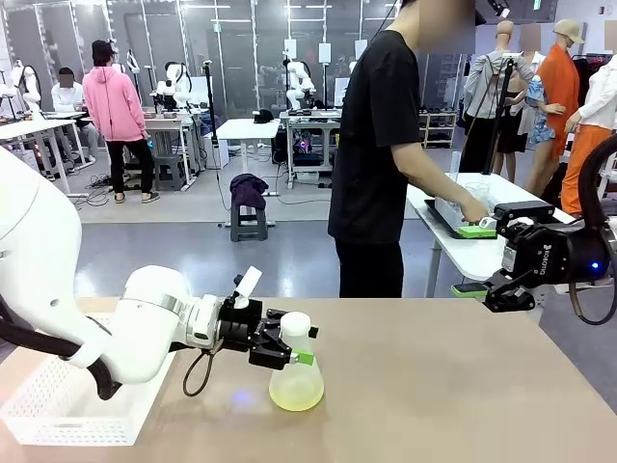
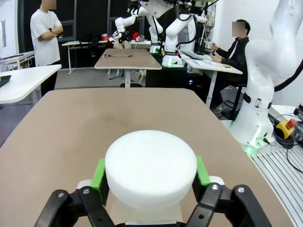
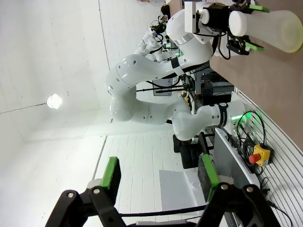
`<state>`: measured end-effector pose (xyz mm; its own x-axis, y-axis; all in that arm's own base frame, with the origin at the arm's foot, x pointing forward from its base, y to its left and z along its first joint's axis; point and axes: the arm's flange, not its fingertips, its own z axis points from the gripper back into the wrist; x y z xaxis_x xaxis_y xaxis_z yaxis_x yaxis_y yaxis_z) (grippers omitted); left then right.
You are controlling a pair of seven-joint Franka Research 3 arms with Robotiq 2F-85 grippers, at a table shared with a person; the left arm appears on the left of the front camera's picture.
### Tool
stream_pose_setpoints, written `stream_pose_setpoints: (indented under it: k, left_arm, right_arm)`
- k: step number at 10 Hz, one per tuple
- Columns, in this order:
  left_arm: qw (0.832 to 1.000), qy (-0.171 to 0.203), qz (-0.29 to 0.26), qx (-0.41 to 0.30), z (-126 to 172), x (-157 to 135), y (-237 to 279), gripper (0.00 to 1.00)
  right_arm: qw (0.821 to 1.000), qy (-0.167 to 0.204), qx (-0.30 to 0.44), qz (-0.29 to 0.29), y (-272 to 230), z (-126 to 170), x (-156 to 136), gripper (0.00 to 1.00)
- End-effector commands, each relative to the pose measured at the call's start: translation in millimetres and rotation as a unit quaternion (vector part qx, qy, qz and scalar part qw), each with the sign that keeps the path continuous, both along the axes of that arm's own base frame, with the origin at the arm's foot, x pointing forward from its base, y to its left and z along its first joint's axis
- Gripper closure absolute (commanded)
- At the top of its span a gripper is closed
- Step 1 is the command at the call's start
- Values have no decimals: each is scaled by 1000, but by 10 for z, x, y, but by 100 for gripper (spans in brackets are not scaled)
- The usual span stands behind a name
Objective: Prepare the solutions needed for the experiment.
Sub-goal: When the human places the Big flask in the center of the table, pick up the Big flask and place it in the left Organizing basket.
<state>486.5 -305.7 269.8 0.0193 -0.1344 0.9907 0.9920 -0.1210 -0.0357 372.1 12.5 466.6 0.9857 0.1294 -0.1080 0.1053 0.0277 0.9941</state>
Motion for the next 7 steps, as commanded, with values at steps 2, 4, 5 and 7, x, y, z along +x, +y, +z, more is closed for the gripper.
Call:
stream_pose_setpoints:
  k: [2, 4, 5, 7]
  left_arm:
    - [1000, -19, -4, -18, -90, -22, 4, 40]
    - [1000, -10, -2, -20, -113, -26, 3, 60]
    - [1000, -9, 2, -21, -119, -29, 0, 73]
    - [1000, -11, 4, -21, -101, -65, -14, 93]
  right_arm:
    - [1000, -6, 5, 2, -5, -6, -2, 17]
    - [1000, -6, 5, 2, -5, -6, -2, 17]
    - [1000, -6, 5, 2, -5, -6, -2, 17]
    - [1000, -6, 5, 2, -5, -6, -2, 17]
